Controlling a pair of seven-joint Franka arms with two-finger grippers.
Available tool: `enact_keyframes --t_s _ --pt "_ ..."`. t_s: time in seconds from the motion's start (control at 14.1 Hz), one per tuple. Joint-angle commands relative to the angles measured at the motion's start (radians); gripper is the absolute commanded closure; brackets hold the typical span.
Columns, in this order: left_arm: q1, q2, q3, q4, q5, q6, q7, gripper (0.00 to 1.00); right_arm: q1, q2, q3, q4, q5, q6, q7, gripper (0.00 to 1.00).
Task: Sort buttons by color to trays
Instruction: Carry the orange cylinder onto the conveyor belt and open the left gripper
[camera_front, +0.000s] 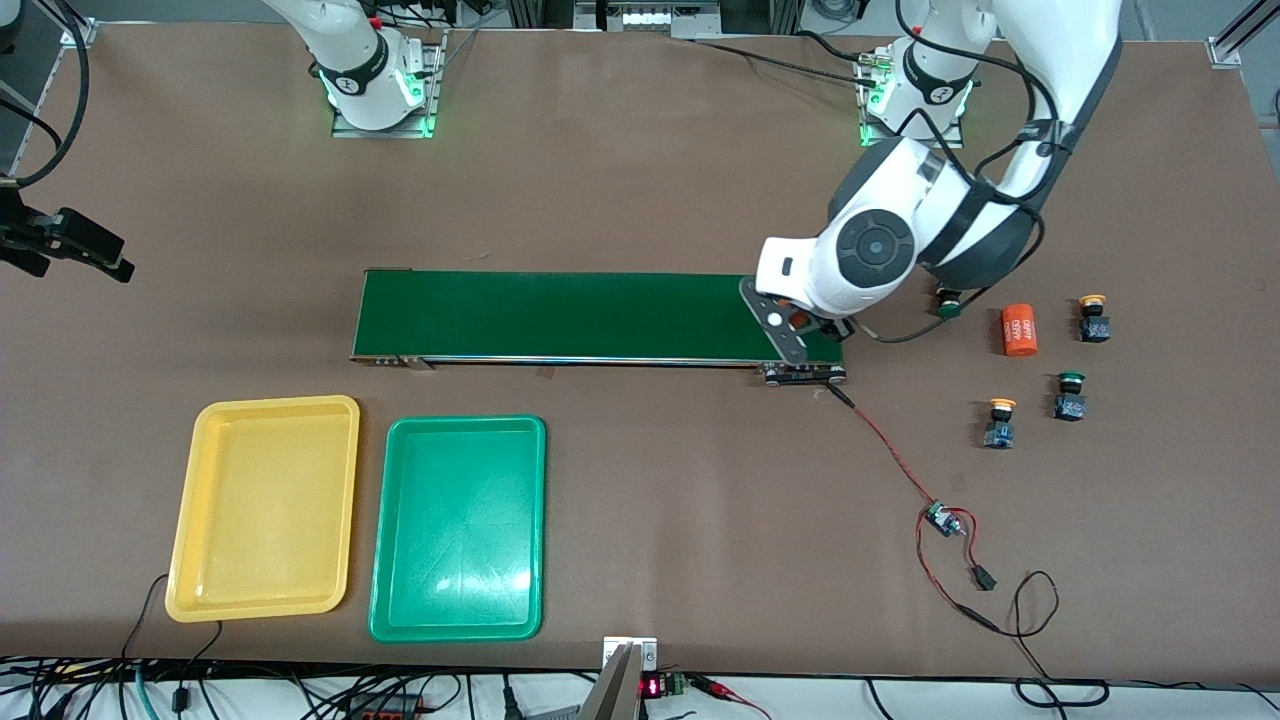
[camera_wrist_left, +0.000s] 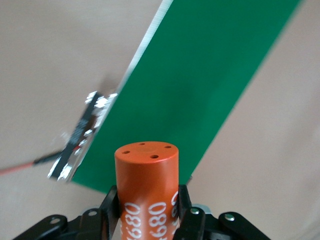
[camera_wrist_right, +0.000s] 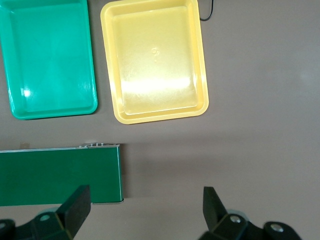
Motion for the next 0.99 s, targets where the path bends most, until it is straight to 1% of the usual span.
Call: enact_keyframes --t_s 0.0,0.14,0.28,0.35,0.43,0.5,0.57,0.71,0.78,0.92 --pt "0.026 0.031 -0.014 -0.052 0.015 0.106 0.278 0.76 0.008 -0.006 0.002 0.006 -0.011 -0.013 -0.001 0.00" --pt "0.015 0.057 -0.011 -0.075 0.025 0.171 0.349 0.76 0.019 0.000 0.002 0.006 -0.014 -0.030 -0.001 0.00" --pt "-0.002 0.068 -0.014 -0.120 0.116 0.237 0.351 0.75 0.019 0.000 0.002 0.006 -0.013 -0.033 -0.003 0.00" --pt "-0.003 0.079 -0.014 -0.131 0.125 0.251 0.351 0.72 0.019 0.000 0.002 0.006 -0.013 -0.035 -0.003 0.00" --pt "-0.003 0.085 -0.014 -0.128 0.125 0.251 0.342 0.60 0.018 0.002 0.002 0.006 -0.011 -0.045 -0.004 0.00" --pt "-0.005 0.083 -0.014 -0.125 0.125 0.251 0.339 0.18 0.018 0.005 0.001 0.006 -0.011 -0.052 -0.006 0.00" --pt "-0.003 0.079 -0.016 -0.123 0.125 0.240 0.337 0.00 0.016 0.007 0.001 0.006 -0.011 -0.055 -0.010 0.00" --pt "0.012 0.054 -0.017 -0.108 0.124 0.204 0.293 0.00 0.021 0.005 0.002 0.000 -0.016 -0.096 -0.021 0.00" --pt "0.012 0.025 -0.013 -0.089 0.121 0.144 0.194 0.00 0.019 0.005 0.002 -0.006 -0.016 -0.104 -0.023 0.00" --pt "0.012 0.001 -0.005 0.005 0.124 -0.031 -0.060 0.00 0.019 -0.001 0.001 -0.018 -0.016 -0.069 -0.020 0.00"
